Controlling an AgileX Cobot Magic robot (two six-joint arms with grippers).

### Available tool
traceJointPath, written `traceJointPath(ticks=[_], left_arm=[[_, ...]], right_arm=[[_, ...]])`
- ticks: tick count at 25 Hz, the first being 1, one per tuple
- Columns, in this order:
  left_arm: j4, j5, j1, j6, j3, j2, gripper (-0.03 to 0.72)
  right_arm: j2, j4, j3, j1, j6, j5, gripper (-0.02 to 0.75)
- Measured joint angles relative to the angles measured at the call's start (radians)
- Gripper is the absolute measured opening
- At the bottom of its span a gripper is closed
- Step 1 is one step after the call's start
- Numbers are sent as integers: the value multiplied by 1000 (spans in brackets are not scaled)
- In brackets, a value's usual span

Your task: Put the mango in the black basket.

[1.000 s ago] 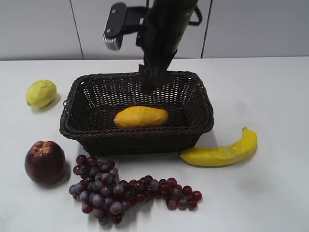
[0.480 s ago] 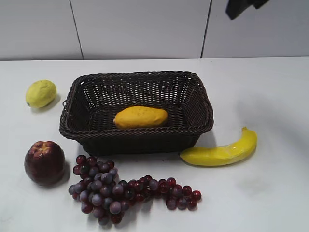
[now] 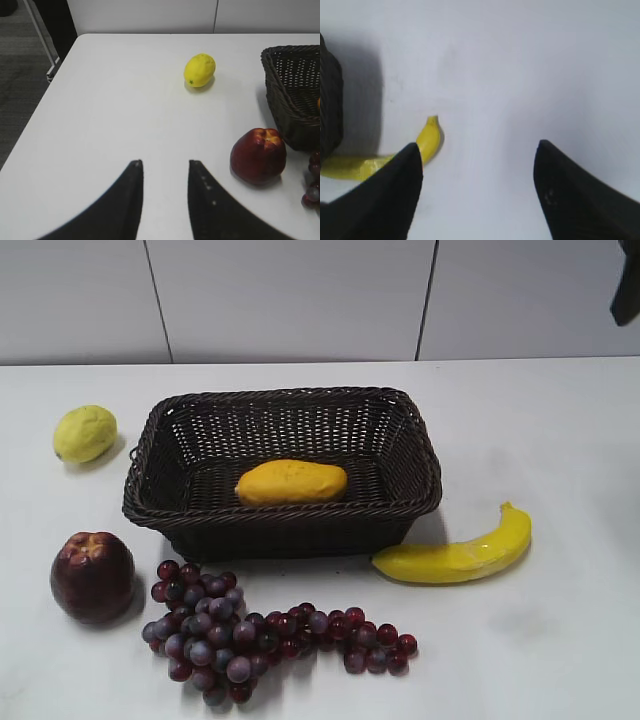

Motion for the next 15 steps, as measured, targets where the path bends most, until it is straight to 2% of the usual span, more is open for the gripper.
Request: traceJointPath(ticks=[4, 8, 15], left_arm=[[0, 0, 0, 0, 0, 0, 240], [0, 0, 0, 0, 0, 0, 240], [0, 0, 0, 0, 0, 0, 240]], right_arm=[[-158, 5, 236, -14, 3, -3, 531], [-375, 19, 470, -14, 20, -69, 530], [-715, 12, 772, -14, 28, -138, 530]])
